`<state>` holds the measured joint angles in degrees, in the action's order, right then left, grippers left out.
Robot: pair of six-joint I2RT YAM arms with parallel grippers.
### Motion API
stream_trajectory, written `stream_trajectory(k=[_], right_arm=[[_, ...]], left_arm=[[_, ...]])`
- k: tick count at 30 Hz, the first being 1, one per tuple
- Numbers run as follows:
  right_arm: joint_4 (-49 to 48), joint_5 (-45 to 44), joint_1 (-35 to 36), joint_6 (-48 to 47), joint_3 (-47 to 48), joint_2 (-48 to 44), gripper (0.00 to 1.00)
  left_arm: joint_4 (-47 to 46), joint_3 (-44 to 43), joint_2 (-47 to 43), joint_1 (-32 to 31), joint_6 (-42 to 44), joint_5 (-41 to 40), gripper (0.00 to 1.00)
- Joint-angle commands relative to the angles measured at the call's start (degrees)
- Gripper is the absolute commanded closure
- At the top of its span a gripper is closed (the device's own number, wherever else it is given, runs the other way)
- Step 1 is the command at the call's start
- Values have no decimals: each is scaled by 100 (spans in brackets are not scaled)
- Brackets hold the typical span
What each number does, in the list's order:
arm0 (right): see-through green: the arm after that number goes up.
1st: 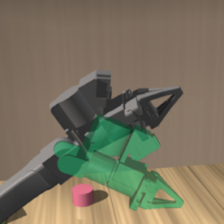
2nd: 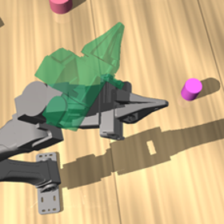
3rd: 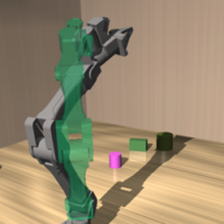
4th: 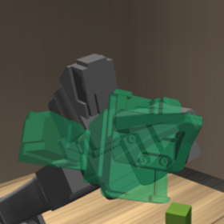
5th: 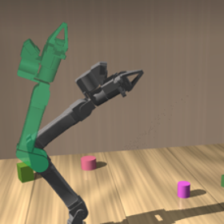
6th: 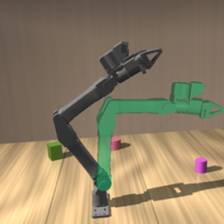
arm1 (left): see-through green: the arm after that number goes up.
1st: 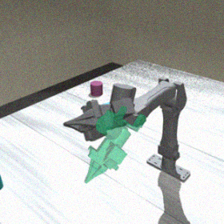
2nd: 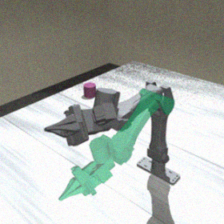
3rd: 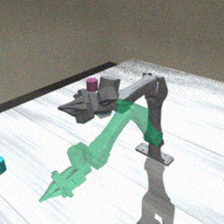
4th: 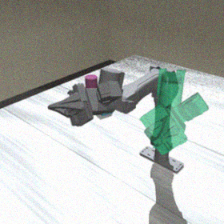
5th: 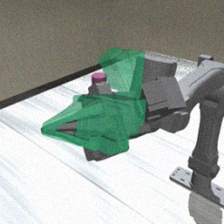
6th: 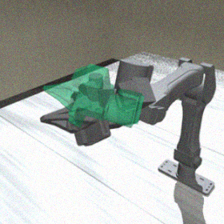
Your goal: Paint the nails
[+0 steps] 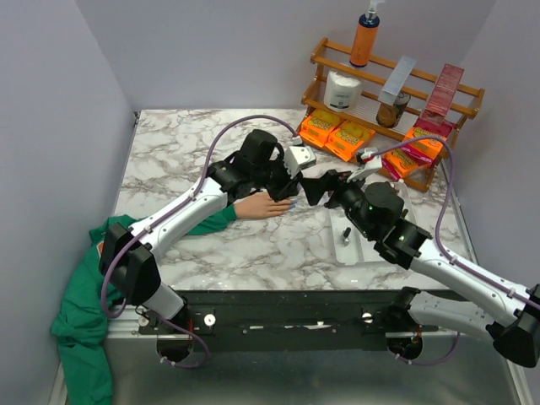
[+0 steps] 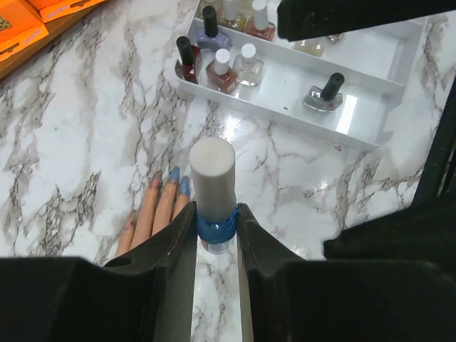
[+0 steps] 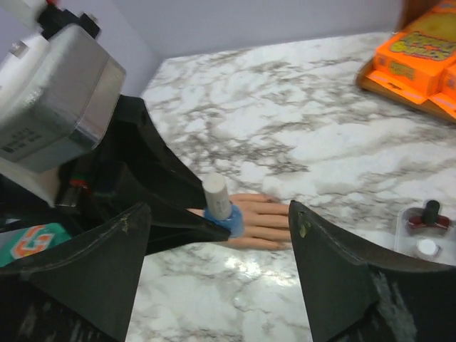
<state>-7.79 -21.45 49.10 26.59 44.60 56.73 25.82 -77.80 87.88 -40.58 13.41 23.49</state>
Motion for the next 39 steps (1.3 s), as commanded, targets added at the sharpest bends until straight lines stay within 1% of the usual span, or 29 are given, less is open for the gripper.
stream_trajectory(k=[1,2,3,4,5,7,8,9,11,12,13,14,15,17,19,20,21,23,24,25,28,31,33,35,36,38,39], right_arm=[[32,2397,-234,-855,-39,-372,5],[41,2609,-260,-1014,-48,-434,0],[67,3133,-417,-1259,-65,-487,0],[93,3373,-523,-1340,-74,-566,0],[155,3558,-646,-1401,-100,-610,0],[146,4173,-1024,-1717,-206,-689,1],[129,4463,-1156,-1858,-215,-777,1],[129,5066,-1349,-2016,-206,-812,2],[138,5640,-1482,-2534,-153,-909,4],[146,6017,-1543,-2797,-145,-953,7],[155,6143,-1579,-3104,-144,-997,7],[181,6310,-1640,-3212,-110,-1023,7],[225,6833,-1771,-3317,-83,-1024,7],[304,7337,-1877,-3546,31,-989,8],[409,8003,-1948,-3695,171,-805,11],[575,8164,-1948,-3748,250,-708,12],[699,8444,-1948,-3818,460,-620,17],[953,8561,-1948,-3898,646,-313,23],[981,8648,-1948,-3916,768,-216,30],[1016,8832,-1948,-3942,822,-76,33],[1017,9088,-1948,-3933,971,75,38],[1017,9106,-1948,-3907,1016,163,41],[1017,9124,-1948,-3907,1024,198,46],[1008,9194,-1948,-3854,1051,233,47],[999,9194,-1940,-3828,1060,312,50],[990,9220,-1939,-3731,1077,409,53],[981,9247,-1931,-3731,1077,453,57]], left_arm=[[-210,19,-253,-20,162,727,100],[-166,11,-280,-12,232,789,100],[-96,10,-288,-12,302,902,100],[79,-16,-323,-12,381,1025,100],[185,-51,-324,-12,451,1331,100],[466,-86,-394,-12,662,1640,100],[563,-121,-411,-12,724,1946,100],[668,-139,-429,-12,864,2089,100],[1002,-183,-473,-12,1031,2431,100],[1108,-200,-482,-3,1119,2781,100],[1344,-227,-525,-3,1320,2941,100],[1451,-262,-543,-12,1409,3073,100],[1574,-288,-552,-12,1514,3335,100],[1925,-393,-579,-12,1814,3522,100],[2214,-455,-579,-12,1998,3723,100],[2303,-499,-579,-12,2208,3777,100],[2383,-517,-579,-12,2279,3821,100],[2541,-552,-579,-20,2411,3935,100],[2568,-552,-579,-20,2447,3944,100],[2559,-561,-587,-29,2447,3953,100],[2559,-578,-579,-38,2438,3980,100],[2594,-605,-579,-38,2456,4032,100],[2647,-631,-561,-38,2500,4085,100],[2708,-684,-544,-38,2553,4120,100],[2709,-693,-535,-47,2553,4138,100],[2587,-719,-491,-64,2378,4103,100],[2542,-728,-473,-73,2290,4077,100]])
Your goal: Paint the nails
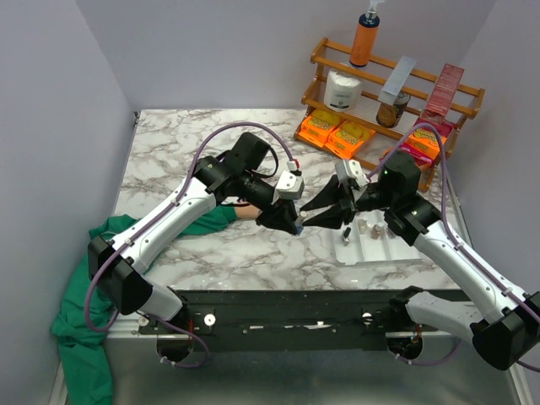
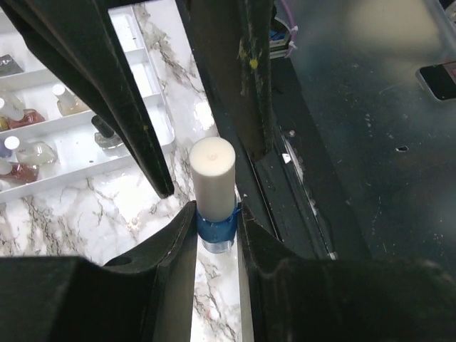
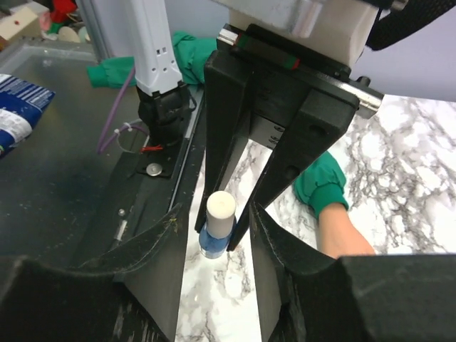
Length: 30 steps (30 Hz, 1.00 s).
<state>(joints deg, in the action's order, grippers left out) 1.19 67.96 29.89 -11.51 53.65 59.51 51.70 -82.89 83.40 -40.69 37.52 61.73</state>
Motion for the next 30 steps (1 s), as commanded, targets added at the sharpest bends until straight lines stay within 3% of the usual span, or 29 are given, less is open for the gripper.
stream_trajectory(k=[1,7,12,14,18,26,30], right_arm=[[83,340,-1,96,164,184,57],[-22,270,43,158,111,167,63],[-66,95,87,289,6,88,82],[-66,-379,140,368,-91,35,83],[-390,-1301,272,605,-424,-236,99],[-1708,-4096,368,1976,-1418,-835,99],[-1491,-5326,710,2144,-1375,-827,99]], left_arm=[[-81,-227,-8,-71,-139,234,100],[-38,-298,28,-80,-122,295,100],[-72,-306,36,-80,-183,243,100],[-265,-298,10,-80,-428,129,100],[-959,-306,10,-80,-1333,-686,100],[-1917,-272,54,-89,-2248,-2059,100],[-2155,-280,115,-106,-2451,-2587,100]])
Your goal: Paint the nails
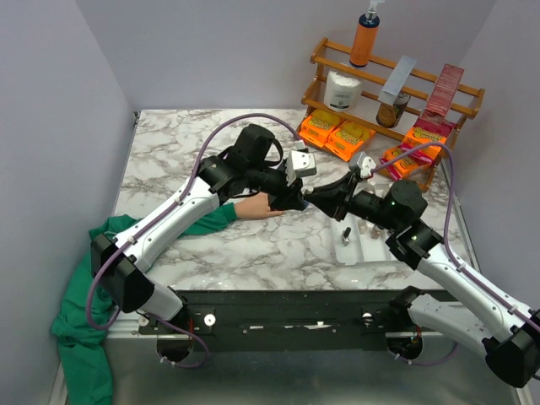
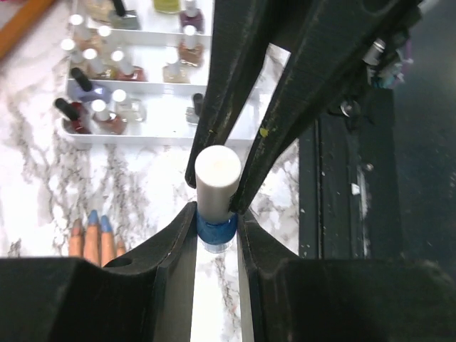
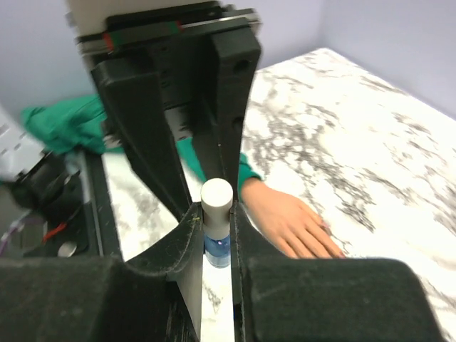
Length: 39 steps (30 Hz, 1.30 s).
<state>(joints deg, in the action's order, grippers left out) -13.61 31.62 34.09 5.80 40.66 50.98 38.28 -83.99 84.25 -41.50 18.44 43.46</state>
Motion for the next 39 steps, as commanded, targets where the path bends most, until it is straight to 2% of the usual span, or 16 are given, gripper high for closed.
stream_trajectory(k=[1,5,7,9,13,19,22,23,24,25,27,31,34,35,39], right_arm=[[42,-2068,457,439,-7,52,99],[60,-2773,748,798,90,245,99],[165,-3368,792,1297,143,360,99],[192,-3617,810,1563,152,438,99],[209,-4311,1003,2082,266,614,99],[745,-4480,1065,2171,863,1150,99],[754,-4463,1056,2197,855,1134,99],[745,-4428,1056,2145,864,1055,95],[745,-4384,1056,2066,890,1028,77],[745,-4305,1048,1882,908,1002,66],[789,-4164,995,1706,961,879,49],[816,-3523,548,1381,900,589,41],[711,-2672,153,1022,750,300,36],[675,-2026,47,898,733,246,34],[658,-528,-516,274,575,9,32]], left_arm=[[-814,-180,56,-43,-517,-786,100],[-884,-110,101,-236,-482,-1120,100],[-936,-83,136,-298,-542,-1489,100],[-1103,-30,153,-306,-657,-1961,100],[-1297,-4,232,-341,-877,-2420,100],[-1393,40,347,-368,-947,-2580,100],[-1420,163,286,-368,-895,-2492,100],[-1429,224,268,-342,-886,-2422,100],[-1438,251,250,-333,-868,-2378,100],[-1429,268,233,-315,-859,-2308,100],[-1438,330,206,-202,-886,-1984,100],[-1385,409,118,-69,-886,-1455,100],[-1175,365,48,-43,-781,-1184,100],[-1061,348,31,-43,-737,-1069,100],[-647,234,-57,-34,-377,-314,100]])
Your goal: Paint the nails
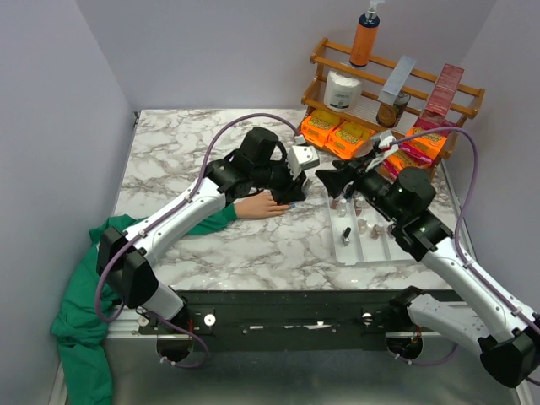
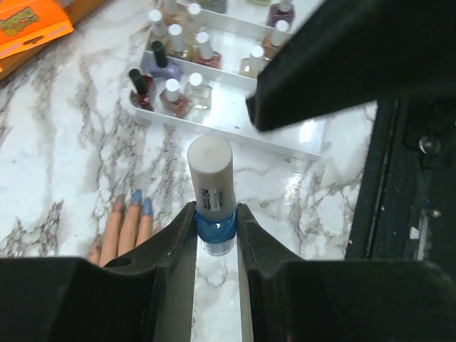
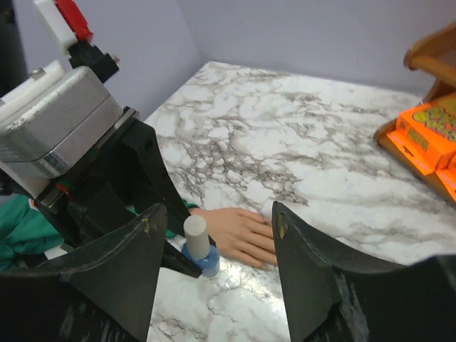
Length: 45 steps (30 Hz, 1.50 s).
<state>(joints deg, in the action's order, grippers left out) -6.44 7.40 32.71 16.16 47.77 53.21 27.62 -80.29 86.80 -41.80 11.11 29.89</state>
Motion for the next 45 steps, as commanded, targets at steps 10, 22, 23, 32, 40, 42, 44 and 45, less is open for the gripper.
stream_trajectory(k=[10,22,23,32,40,42,44,45], right_arm=[[-191,5314,-608,-2143,48,-443,32],[160,6652,-573,-2241,611,128,46],[143,6660,-564,-2223,620,198,46],[-41,6687,-248,-2162,655,427,46],[-33,6687,-45,-2126,725,638,73],[-24,6669,-37,-2117,708,638,87],[11,6547,-37,-2109,664,586,95],[20,6468,-37,-2109,646,550,99]], left_arm=[[1658,-443,-480,-3,1199,3047,100],[2705,-646,-481,-47,2448,3743,100],[2688,-646,-463,-47,2439,3770,100],[2731,-769,-357,-118,2440,3805,100],[2766,-786,-357,-144,2483,3796,100],[2784,-804,-357,-135,2492,3796,100],[2776,-830,-375,-135,2475,3744,100],[2758,-839,-375,-127,2457,3709,100]])
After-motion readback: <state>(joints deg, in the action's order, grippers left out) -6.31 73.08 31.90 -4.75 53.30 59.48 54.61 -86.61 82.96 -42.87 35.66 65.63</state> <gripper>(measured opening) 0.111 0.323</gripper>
